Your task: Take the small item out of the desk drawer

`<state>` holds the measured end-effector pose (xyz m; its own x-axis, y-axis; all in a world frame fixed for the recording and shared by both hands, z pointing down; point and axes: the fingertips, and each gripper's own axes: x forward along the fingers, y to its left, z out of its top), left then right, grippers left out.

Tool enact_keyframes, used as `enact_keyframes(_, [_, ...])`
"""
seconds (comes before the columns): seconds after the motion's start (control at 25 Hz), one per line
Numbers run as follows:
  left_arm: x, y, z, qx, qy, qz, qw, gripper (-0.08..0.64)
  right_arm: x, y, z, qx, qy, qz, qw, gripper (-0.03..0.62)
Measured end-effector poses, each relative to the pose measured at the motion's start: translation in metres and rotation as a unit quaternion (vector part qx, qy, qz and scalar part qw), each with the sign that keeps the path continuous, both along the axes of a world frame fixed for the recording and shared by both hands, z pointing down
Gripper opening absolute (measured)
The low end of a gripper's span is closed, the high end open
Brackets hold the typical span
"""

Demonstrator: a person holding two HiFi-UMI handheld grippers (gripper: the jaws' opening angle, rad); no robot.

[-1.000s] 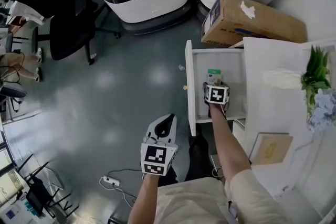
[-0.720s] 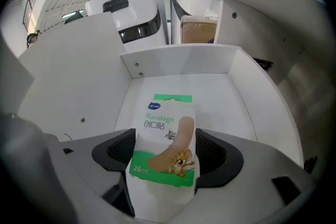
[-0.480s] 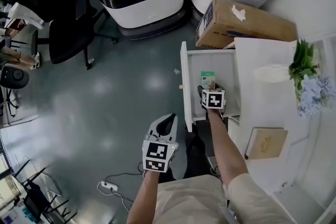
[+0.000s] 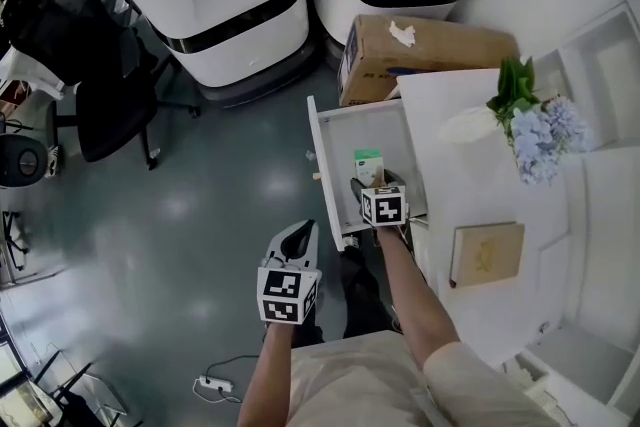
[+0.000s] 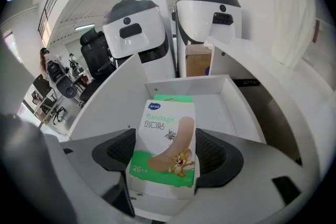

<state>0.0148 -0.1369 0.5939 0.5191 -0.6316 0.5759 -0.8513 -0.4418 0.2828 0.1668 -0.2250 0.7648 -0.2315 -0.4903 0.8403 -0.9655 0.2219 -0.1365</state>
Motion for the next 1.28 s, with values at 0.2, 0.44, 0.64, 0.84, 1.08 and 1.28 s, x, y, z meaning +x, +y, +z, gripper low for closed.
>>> enact_keyframes(0.2, [0.008,-0.007,-0.012,0.007,0.02,0.01,0.9997,0.017,0.003,0.014,-0.048,0.031,-0.001,0.006,0.999,0.371])
enact_keyframes(0.44, [0.015,-0.007,-0.028,0.016,0.046,0.019,0.9986,0.017,-0.002,0.04,-0.098,0.071,-0.011,0.027,0.997,0.371])
enact_keyframes(0.64, [0.024,0.004,-0.042,0.023,0.05,0.037,0.9978,0.017,-0.007,0.066,-0.131,0.098,-0.027,0.05,0.994,0.371])
enact_keyframes(0.84, [0.027,0.018,-0.055,0.032,0.045,0.065,0.9964,0.017,-0.014,0.091,-0.162,0.129,-0.032,0.066,0.989,0.371])
enact_keyframes(1.08, [0.027,0.032,-0.067,0.047,0.032,0.1,0.9933,0.017,-0.025,0.121,-0.191,0.16,-0.042,0.09,0.982,0.371])
enact_keyframes(1.28, [0.027,0.045,-0.074,0.058,0.025,0.129,0.9896,0.017,-0.035,0.142,-0.203,0.178,-0.041,0.103,0.978,0.371])
